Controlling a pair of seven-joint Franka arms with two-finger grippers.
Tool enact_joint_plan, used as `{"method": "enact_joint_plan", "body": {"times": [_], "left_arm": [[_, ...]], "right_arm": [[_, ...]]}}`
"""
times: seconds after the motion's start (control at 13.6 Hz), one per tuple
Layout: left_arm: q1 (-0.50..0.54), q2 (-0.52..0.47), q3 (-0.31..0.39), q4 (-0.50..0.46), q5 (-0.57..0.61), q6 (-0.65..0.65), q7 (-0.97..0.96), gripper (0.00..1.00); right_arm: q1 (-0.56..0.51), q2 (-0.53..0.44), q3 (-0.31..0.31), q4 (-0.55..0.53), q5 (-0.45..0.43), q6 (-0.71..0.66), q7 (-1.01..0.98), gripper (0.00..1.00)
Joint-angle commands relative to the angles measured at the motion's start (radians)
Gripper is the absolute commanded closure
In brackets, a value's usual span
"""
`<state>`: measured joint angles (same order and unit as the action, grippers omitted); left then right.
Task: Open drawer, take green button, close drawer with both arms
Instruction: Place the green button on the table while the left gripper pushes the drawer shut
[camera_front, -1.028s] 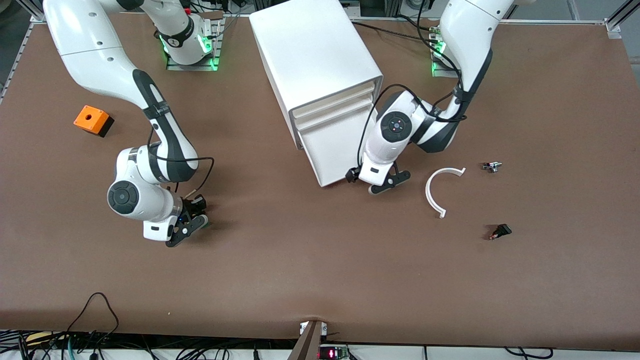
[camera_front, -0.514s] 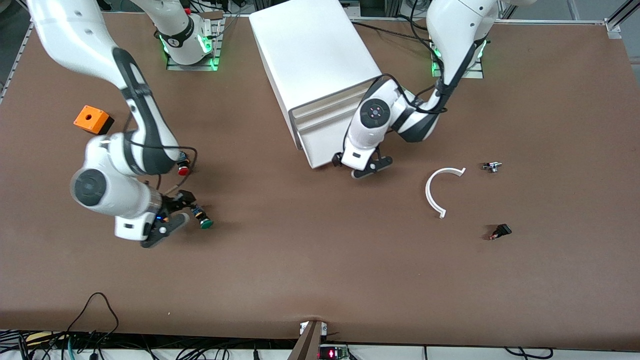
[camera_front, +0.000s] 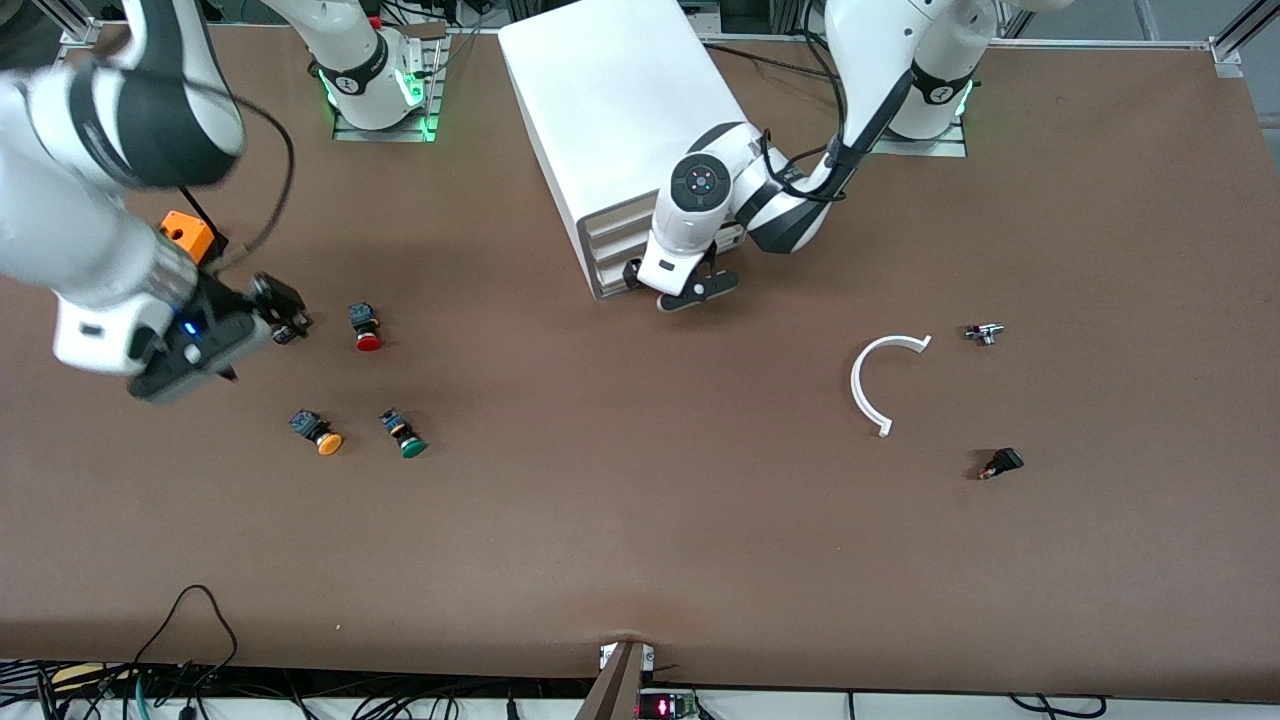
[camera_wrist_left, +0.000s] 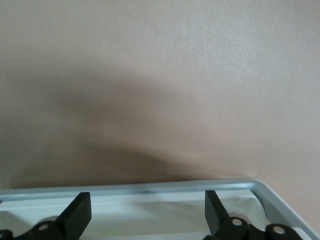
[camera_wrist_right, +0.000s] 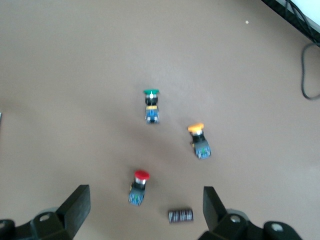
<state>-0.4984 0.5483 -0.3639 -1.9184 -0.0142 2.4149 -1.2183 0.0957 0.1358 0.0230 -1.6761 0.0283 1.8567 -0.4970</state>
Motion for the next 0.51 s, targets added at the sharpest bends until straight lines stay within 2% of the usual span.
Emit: {"method": "enact_joint_plan", "body": {"times": [0.0, 0.15, 0.29, 0.44], "left_arm": [[-0.006, 0.013, -0.020, -0.011, -0.009, 0.004, -0.012, 0.00], [-0.008, 0.019, -0.033, -0.010, -0.010, 0.004, -0.004, 0.00], [0.020, 0.018, -0.032, -0.004, -0.007, 0.004, 0.019, 0.00], [0.107, 0.010, -0.032, 0.022, 0.003, -0.019, 0.118, 0.00]], "right_arm": [[-0.007, -0.112, -0.015, -0.044, 0.016, -0.074, 0.029, 0.00], [-0.007, -0.128, -0.031, 0.031, 0.015, -0.173, 0.035, 0.00], [-0.007, -0.128, -0.032, 0.094, 0.007, -0.217, 0.028, 0.00], [-0.008, -0.128, -0.038, 0.131, -0.002, -0.276, 0.023, 0.00]]}}
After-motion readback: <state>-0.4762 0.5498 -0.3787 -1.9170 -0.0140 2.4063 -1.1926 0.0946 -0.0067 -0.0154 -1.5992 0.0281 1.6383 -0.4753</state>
